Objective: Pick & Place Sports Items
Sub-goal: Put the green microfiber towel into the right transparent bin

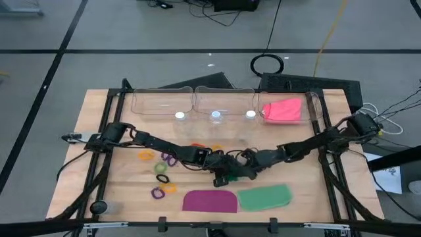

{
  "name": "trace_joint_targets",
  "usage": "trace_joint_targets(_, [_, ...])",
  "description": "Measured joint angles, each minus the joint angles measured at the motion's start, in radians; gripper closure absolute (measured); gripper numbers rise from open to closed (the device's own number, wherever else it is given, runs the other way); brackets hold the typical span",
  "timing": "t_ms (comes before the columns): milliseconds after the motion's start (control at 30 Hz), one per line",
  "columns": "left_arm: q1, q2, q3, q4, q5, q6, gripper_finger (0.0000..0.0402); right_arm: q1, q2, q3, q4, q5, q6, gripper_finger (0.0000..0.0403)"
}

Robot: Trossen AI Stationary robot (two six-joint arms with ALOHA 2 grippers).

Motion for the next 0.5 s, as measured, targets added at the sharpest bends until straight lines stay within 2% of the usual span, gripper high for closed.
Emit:
trace_joint_targets(233, [0.000, -0.001, 0.000, -0.001, 0.005, -0.006, 0.0376, 0.003, -0.080, -0.001, -0.225, -0.035, 0.021, 0.0231])
trace_joint_targets(500, [0.003, -0.008, 0.001, 0.006, 0.050, -0.013, 0.0376, 0.002, -0.198, -0.007, -0.408, 0.053, -0.013, 0.0215])
